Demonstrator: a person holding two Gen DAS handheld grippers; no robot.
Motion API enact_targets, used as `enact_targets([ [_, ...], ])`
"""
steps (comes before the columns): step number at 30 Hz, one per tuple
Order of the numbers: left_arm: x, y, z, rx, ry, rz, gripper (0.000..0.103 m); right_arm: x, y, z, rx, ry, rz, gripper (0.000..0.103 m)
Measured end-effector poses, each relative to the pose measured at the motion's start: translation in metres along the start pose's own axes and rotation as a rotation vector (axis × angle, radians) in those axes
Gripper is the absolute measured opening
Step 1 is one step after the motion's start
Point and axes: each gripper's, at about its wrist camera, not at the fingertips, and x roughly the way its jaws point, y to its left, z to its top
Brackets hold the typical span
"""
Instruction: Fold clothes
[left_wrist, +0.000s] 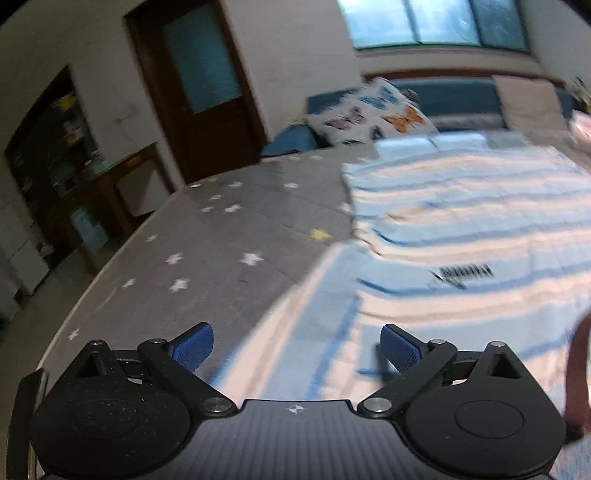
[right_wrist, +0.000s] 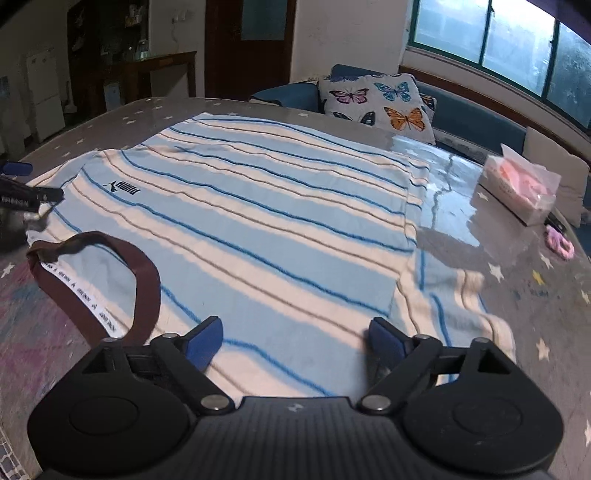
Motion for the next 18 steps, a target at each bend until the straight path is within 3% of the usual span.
enact_targets([
  [5,0.006,0.027,0.02,-0.109,0.006,-0.038,0.097,-0.001,-0.008,-0.005,0.049,0.003,0.0,0.092],
  [7,0.012,0.029,0.024,-0.111,0.026,-0.078,0.09,0.0,-0.008,-0.005,0.055,0.003,0.001,0.093],
  [10,0.021,0.028,0.022,-0.098,0.065,-0.121,0.066,0.002,-0.008,-0.005,0.058,0.002,0.001,0.094],
  [12,0.026,0.025,0.019,-0.095,0.095,-0.169,0.033,0.002,-0.008,-0.005,0.061,0.002,0.003,0.095],
  [15,0.019,0.018,0.016,-0.078,0.071,-0.18,0.016,0.002,-0.009,-0.005,0.067,0.001,0.005,0.095],
  [18,0.003,0.007,0.018,-0.046,0.02,-0.175,0.014,0.003,-0.009,-0.005,0.073,0.003,0.005,0.097],
])
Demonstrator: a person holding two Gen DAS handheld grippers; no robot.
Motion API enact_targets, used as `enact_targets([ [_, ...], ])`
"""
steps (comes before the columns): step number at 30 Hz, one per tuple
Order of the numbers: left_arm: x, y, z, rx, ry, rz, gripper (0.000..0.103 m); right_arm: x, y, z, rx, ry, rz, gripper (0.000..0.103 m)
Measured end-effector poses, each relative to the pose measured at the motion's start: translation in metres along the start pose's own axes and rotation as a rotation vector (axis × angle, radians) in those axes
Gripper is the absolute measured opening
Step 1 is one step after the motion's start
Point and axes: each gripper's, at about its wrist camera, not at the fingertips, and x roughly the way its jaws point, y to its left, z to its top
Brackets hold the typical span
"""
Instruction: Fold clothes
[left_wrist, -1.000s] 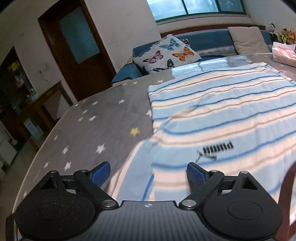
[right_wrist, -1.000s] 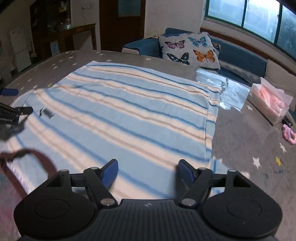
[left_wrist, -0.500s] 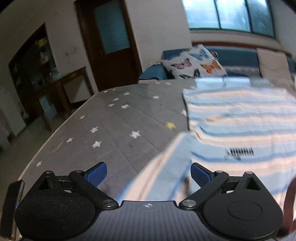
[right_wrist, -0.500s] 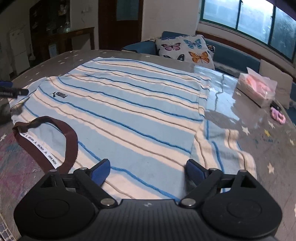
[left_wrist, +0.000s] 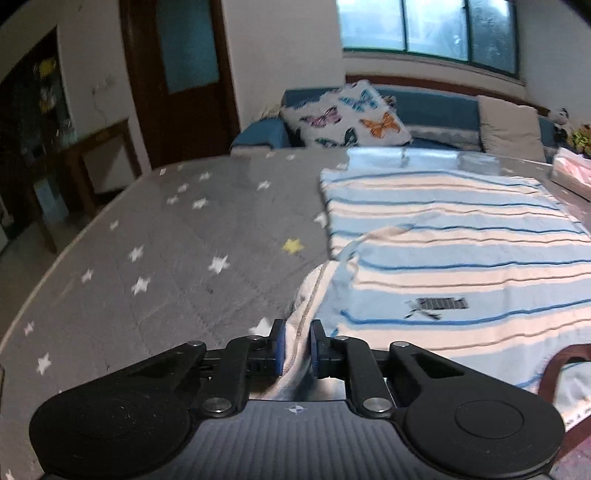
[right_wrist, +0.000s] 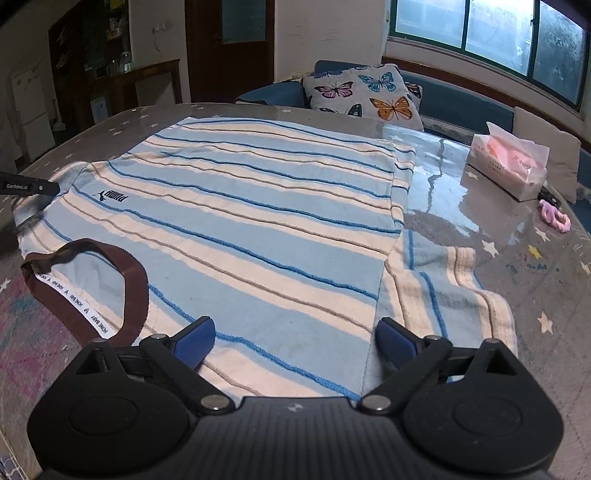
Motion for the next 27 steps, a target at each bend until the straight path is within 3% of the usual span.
enact_targets([
  [4,-0.015,-0.03,-0.002,0.11,-0.042,-0.011,0.015,0.002,0.0,0.0,0.007,0.0,0.0,0.098],
  [10,-0.021,-0.069,-0.017,0.261,-0.043,-0.075,0.034,0.002,0.0,-0.001,0.009,-0.002,-0.001,0.098],
  [17,-0.031,-0.065,-0.01,0.222,-0.079,-0.072,0.051,0.002,0.0,-0.001,0.011,-0.004,0.001,0.098],
  [20,-0.024,-0.06,-0.006,0.197,-0.06,-0.051,0.051,0.002,0.001,-0.001,0.012,-0.006,0.0,0.099],
  [23,-0.012,-0.051,0.0,0.112,-0.019,-0.088,0.05,0.001,0.0,-0.002,0.015,-0.009,0.0,0.099],
  [27,-0.002,-0.038,0.006,0.021,0.017,-0.121,0.041,0.002,0.0,-0.002,0.013,-0.007,0.001,0.099],
])
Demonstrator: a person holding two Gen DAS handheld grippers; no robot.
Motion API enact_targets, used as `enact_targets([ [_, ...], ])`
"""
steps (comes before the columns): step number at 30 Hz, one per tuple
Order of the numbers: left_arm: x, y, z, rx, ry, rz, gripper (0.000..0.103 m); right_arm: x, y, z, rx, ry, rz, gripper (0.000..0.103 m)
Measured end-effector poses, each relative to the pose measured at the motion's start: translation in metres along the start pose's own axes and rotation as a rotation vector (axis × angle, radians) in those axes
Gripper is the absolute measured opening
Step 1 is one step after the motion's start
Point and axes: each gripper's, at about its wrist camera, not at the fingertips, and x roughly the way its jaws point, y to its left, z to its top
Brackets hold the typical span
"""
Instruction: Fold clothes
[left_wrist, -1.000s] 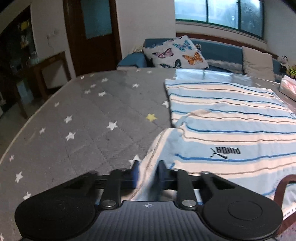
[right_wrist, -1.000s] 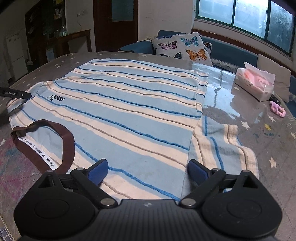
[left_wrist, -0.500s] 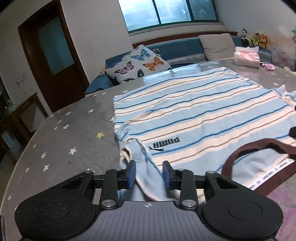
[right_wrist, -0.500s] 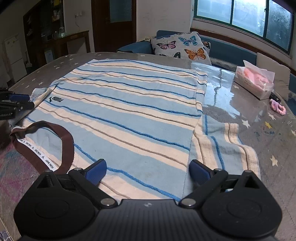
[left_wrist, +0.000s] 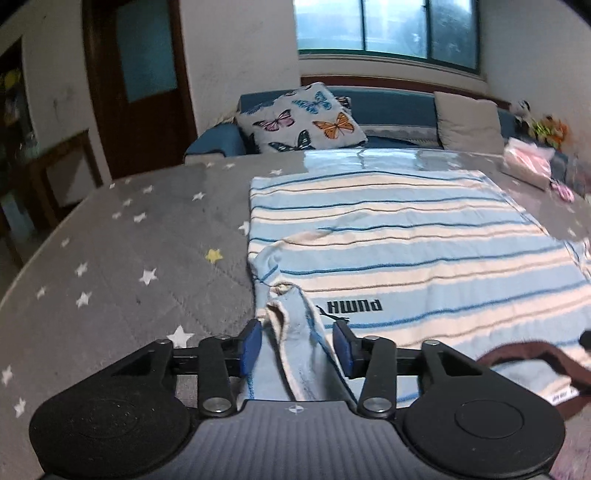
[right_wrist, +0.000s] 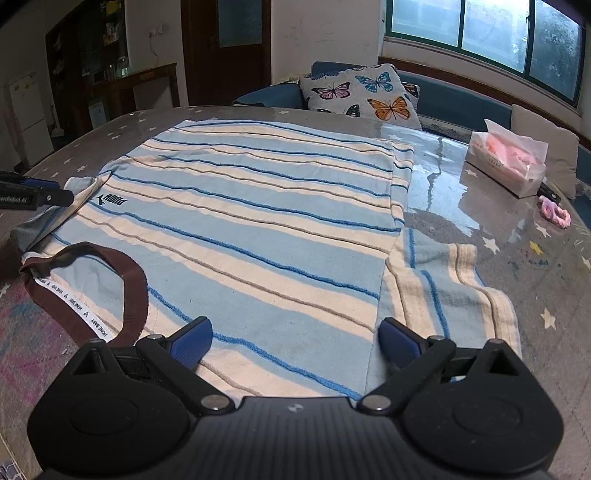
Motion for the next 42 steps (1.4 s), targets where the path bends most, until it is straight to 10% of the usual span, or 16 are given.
enact_targets([
  [14,0.003,0.015,0.0,-0.049,0.009,-0.042,0.005,0.001,0.0,0.0,0.006,0.002,-0.004,0.1],
  [30,0.035,0.072,0.026,0.195,0.023,0.268,0.0,0.004,0.001,0.002,0.011,0.004,-0.007,0.103],
  [42,0.026,0.076,0.02,0.042,0.02,0.129,0.005,0.005,0.001,0.001,0.019,-0.001,-0.013,0.103],
])
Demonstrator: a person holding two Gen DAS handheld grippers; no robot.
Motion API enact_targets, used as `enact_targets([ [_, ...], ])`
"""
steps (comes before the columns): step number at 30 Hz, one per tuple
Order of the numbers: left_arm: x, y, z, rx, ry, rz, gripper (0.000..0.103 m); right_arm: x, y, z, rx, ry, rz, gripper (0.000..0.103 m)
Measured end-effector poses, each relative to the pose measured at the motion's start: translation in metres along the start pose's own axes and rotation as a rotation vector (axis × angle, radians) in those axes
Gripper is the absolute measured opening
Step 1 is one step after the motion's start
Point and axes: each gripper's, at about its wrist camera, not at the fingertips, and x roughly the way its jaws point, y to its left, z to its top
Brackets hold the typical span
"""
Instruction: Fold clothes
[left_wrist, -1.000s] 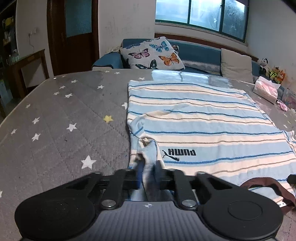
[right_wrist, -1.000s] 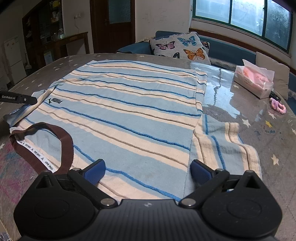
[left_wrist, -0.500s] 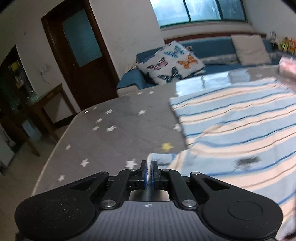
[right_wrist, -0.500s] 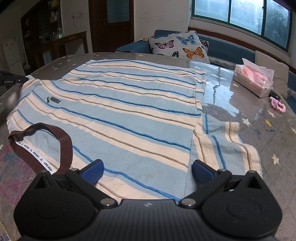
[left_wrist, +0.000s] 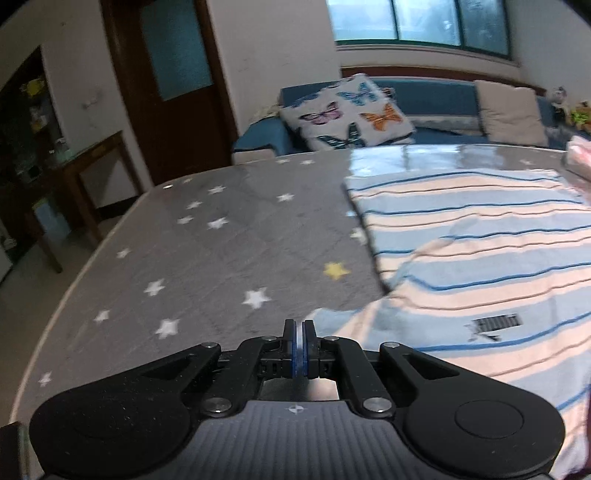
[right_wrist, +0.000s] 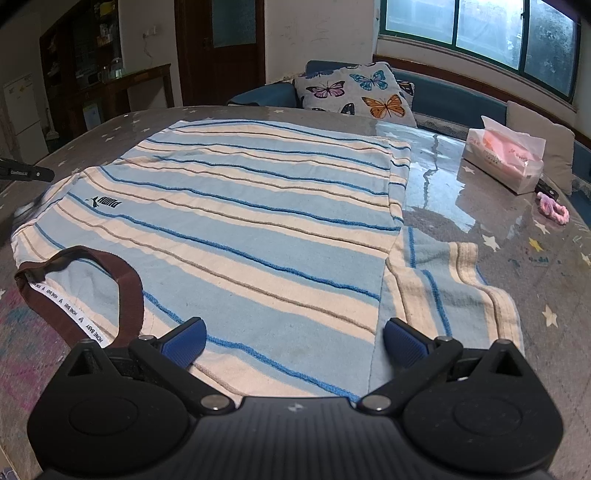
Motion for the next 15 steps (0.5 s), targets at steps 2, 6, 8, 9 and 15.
enact_targets([
  [2,0.007,-0.008,0.001,0.016,0.01,-0.009,0.005,0.0,0.0,0.0,0.001,-0.002,0.0,0.103],
  [6,0.022,-0.014,-0.003,0.031,0.036,0.022,0.005,0.0,0.0,0.0,0.001,-0.002,0.0,0.103],
  [8,0.022,-0.014,-0.006,0.037,0.032,0.041,0.006,0.0,0.0,0.0,0.001,-0.004,0.0,0.103],
  [9,0.021,-0.013,-0.005,0.033,0.037,0.044,0.007,-0.001,0.0,0.0,0.001,-0.004,0.001,0.103],
  [15,0.012,-0.009,-0.009,0.028,0.054,0.086,0.009,-0.008,-0.006,-0.005,0.017,-0.007,0.011,0.103],
])
